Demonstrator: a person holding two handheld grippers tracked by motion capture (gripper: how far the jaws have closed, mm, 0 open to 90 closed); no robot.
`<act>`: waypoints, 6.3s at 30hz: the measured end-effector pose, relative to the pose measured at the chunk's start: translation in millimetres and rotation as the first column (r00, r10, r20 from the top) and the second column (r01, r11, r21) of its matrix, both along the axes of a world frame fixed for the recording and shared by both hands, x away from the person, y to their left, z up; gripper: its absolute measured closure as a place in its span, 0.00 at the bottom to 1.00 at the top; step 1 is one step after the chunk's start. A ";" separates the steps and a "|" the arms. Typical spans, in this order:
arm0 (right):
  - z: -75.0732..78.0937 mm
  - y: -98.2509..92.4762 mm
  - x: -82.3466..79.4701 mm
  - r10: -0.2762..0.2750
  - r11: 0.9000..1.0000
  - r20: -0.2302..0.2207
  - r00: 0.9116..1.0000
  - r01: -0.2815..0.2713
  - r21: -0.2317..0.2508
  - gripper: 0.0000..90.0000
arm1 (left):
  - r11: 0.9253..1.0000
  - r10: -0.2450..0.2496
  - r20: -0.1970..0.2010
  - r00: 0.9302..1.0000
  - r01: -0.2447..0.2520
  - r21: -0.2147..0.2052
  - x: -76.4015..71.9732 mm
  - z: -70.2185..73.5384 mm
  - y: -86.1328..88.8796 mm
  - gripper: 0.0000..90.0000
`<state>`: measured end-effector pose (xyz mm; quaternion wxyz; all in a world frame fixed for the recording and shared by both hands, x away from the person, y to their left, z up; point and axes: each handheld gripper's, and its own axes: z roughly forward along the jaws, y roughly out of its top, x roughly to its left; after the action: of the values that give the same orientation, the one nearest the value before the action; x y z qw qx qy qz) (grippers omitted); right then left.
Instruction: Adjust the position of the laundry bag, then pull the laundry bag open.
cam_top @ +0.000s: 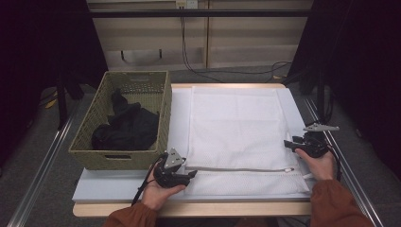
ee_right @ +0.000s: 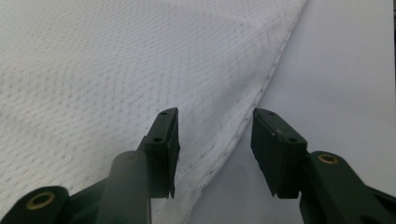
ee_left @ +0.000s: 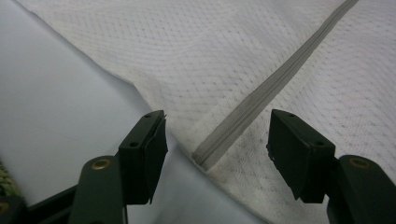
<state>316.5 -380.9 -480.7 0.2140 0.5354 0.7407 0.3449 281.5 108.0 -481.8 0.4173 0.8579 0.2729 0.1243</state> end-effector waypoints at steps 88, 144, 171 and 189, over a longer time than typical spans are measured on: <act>1.7 52.5 -2.1 0.166 0.983 -0.013 0.986 -0.164 0.076 0.99 | 0.992 0.069 -0.078 0.995 -0.060 0.113 -17.2 8.6 61.9 0.92; 30.4 55.7 -66.7 0.188 0.969 0.125 0.974 -0.205 0.139 0.39 | 0.991 -0.017 0.051 0.999 0.023 -0.131 -30.4 28.6 56.3 0.18; 13.7 47.1 -96.8 0.221 0.964 -0.012 0.975 -0.217 0.152 0.69 | 0.994 0.014 0.068 0.998 -0.006 -0.108 -32.2 28.5 54.2 0.21; 1.5 58.5 -95.2 0.228 0.973 -0.061 0.972 -0.225 0.051 0.70 | 0.995 -0.006 0.063 0.998 0.012 -0.094 -33.1 28.4 45.9 0.21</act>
<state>221.3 -322.3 -479.2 0.1368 0.4632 0.7958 0.3655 248.4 153.9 -453.4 0.4663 0.8340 0.2616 0.1363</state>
